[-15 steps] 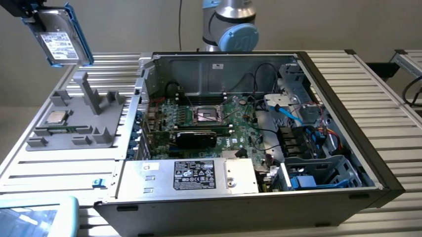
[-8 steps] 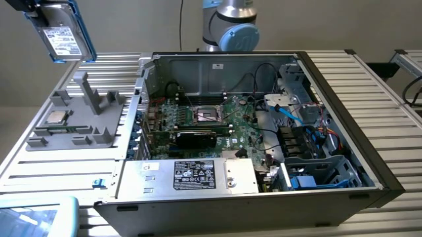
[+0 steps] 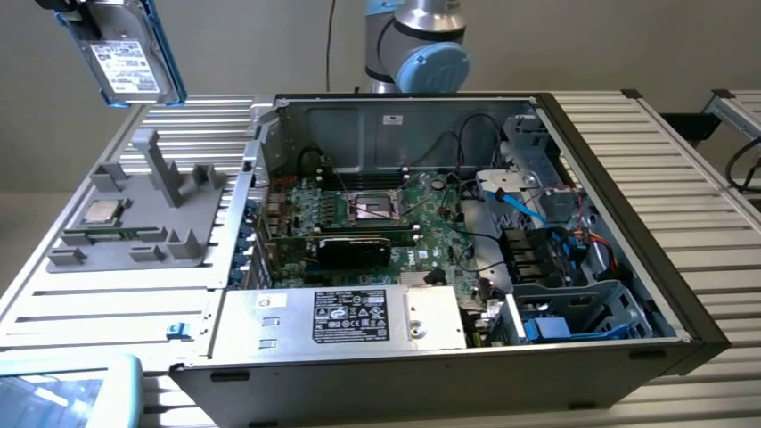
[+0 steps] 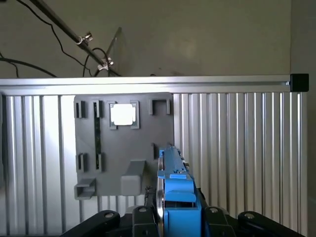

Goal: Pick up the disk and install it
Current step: 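Pick up the disk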

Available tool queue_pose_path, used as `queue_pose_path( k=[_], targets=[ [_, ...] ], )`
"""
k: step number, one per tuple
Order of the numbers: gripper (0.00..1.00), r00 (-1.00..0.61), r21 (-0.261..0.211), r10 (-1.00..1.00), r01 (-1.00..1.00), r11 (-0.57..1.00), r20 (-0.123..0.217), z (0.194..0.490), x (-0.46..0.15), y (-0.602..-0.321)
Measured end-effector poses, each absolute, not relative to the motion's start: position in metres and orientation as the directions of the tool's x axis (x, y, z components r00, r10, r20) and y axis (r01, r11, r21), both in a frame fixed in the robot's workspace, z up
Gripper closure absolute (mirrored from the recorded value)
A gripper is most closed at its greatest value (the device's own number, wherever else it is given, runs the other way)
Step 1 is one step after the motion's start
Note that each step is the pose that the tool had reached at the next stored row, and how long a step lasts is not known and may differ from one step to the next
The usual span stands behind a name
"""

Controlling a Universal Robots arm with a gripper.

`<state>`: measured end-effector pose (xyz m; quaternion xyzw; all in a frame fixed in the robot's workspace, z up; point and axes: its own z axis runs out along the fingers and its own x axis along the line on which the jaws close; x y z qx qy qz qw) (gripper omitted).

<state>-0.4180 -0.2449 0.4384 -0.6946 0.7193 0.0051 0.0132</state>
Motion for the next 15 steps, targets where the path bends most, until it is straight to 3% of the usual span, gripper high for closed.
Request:
queue_pose_path(
  k=[15],
  targets=[
    [0.63,-0.035,-0.011,-0.999,-0.999,0.035,-0.007,0.471,-0.394,-0.272]
  ],
)
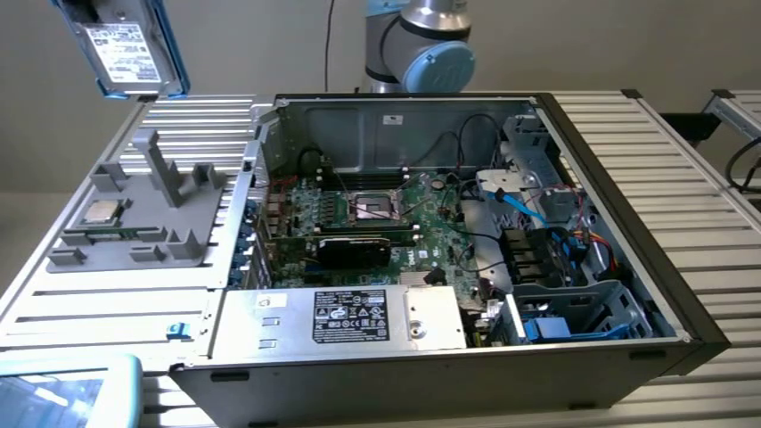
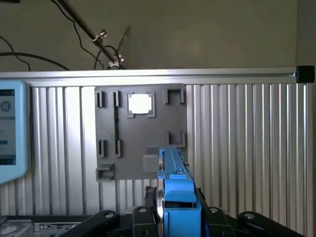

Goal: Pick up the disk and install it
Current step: 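Pick up the disk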

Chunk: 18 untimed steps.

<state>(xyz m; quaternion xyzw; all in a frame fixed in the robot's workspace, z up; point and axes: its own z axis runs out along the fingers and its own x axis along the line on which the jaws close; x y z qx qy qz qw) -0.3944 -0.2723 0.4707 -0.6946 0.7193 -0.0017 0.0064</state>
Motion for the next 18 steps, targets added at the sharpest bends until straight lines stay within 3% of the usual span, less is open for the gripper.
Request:
queue_pose_path(
  k=[18],
  targets=[
    [0.63,-0.035,-0.011,-0.999,-0.999,0.035,-0.007,0.498,-0.346,-0.312]
  ],
)
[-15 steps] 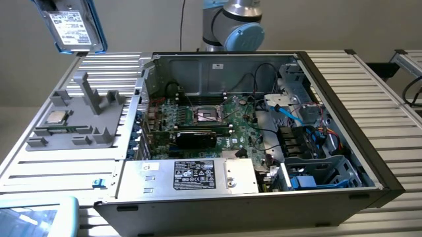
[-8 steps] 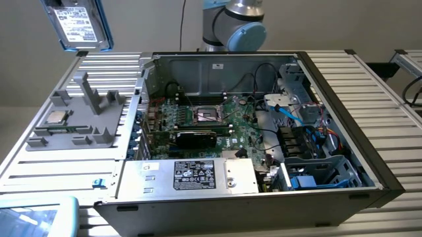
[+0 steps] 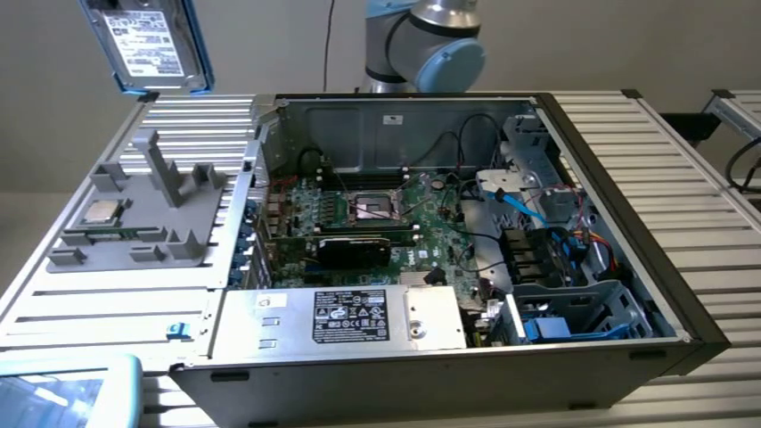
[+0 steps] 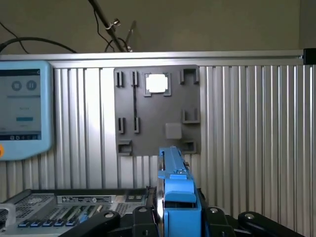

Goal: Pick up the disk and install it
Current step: 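Pick up the disk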

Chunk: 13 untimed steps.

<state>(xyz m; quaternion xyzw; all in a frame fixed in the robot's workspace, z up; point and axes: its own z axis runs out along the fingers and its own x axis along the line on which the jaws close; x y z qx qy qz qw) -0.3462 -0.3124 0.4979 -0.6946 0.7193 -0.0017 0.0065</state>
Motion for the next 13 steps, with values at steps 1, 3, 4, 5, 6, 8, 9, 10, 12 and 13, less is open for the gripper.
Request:
queue_pose_path(
  k=[1,3,4,5,6,8,9,10,12,13],
  targets=[
    [0.63,-0.035,-0.011,-0.999,-0.999,0.035,-0.007,0.498,-0.344,-0.316],
    [0.63,-0.035,-0.011,-0.999,-0.999,0.035,-0.007,0.5,-0.339,-0.321],
    [0.63,-0.035,-0.011,-0.999,-0.999,0.035,-0.007,0.5,-0.336,-0.324],
    [0.63,-0.035,-0.011,-0.999,-0.999,0.035,-0.007,0.501,-0.333,-0.326],
    [0.63,-0.035,-0.011,-0.999,-0.999,0.035,-0.007,0.501,-0.329,-0.328],
    [0.63,-0.035,-0.011,-0.999,-0.999,0.035,-0.007,0.502,-0.322,-0.332],
    [0.63,-0.035,-0.011,-0.999,-0.999,0.035,-0.007,0.503,-0.318,-0.334],
    [0.63,-0.035,-0.011,-0.999,-0.999,0.035,-0.007,0.503,-0.315,-0.335],
    [0.63,-0.035,-0.011,-0.999,-0.999,0.035,-0.007,0.504,-0.307,-0.339],
    [0.63,-0.035,-0.011,-0.999,-0.999,0.035,-0.007,0.505,-0.303,-0.34]
  ],
)
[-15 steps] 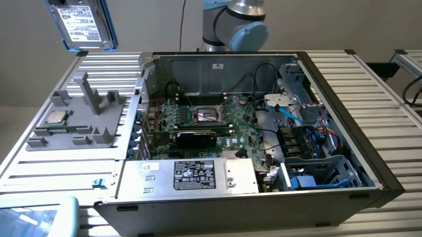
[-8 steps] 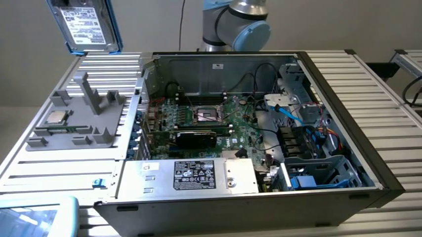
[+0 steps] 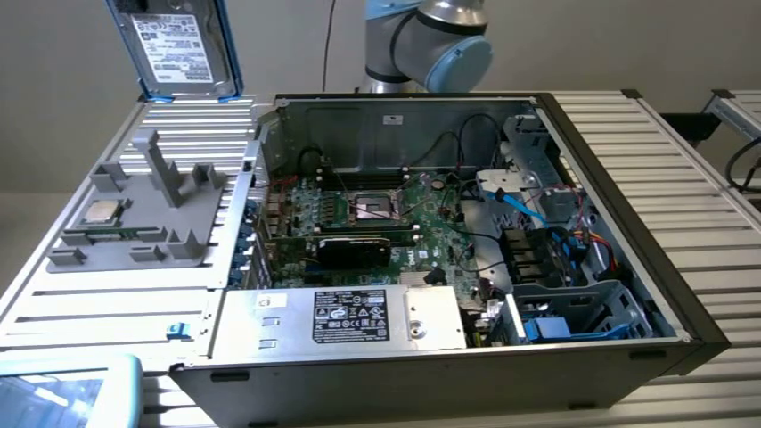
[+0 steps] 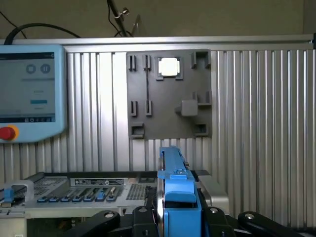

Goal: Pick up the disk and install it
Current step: 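Pick up the disk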

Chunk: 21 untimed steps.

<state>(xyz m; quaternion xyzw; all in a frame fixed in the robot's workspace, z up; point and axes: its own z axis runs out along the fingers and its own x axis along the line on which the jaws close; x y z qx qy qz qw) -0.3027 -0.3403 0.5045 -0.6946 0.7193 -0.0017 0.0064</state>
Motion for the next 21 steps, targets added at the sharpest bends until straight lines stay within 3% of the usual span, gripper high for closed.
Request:
queue_pose_path(
  k=[21],
  targets=[
    [0.63,-0.035,-0.008,-0.999,-0.999,0.035,-0.007,0.509,-0.215,-0.376]
  ],
)
